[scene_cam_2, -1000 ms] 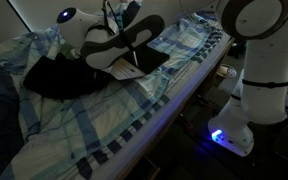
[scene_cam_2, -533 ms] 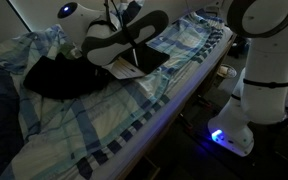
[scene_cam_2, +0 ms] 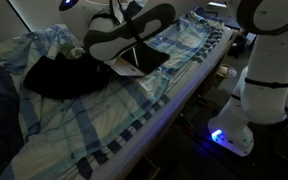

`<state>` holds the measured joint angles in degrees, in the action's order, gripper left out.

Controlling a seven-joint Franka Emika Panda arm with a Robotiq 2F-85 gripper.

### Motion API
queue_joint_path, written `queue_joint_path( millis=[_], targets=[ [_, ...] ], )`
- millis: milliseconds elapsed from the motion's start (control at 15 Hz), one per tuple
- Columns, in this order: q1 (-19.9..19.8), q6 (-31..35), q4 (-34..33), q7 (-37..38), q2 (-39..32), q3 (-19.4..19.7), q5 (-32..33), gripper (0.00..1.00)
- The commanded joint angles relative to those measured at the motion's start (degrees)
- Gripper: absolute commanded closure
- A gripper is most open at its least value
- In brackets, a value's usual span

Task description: Close the tablet cover

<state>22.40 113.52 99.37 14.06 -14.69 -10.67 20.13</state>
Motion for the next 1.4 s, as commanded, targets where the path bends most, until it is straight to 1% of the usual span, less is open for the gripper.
queue_joint_path(
  millis=[0,667,1333],
  targets=[
    [-0.8,-1.2,3.0,1.3,2.2,-0.2,0.9,0.95],
    [-2.7,-1.8,6.2,1.7,5.5,0.2,1.4,0.95],
    [-5.3,-4.2,6.4,1.7,8.7,0.3,1.7,0.95]
  ],
)
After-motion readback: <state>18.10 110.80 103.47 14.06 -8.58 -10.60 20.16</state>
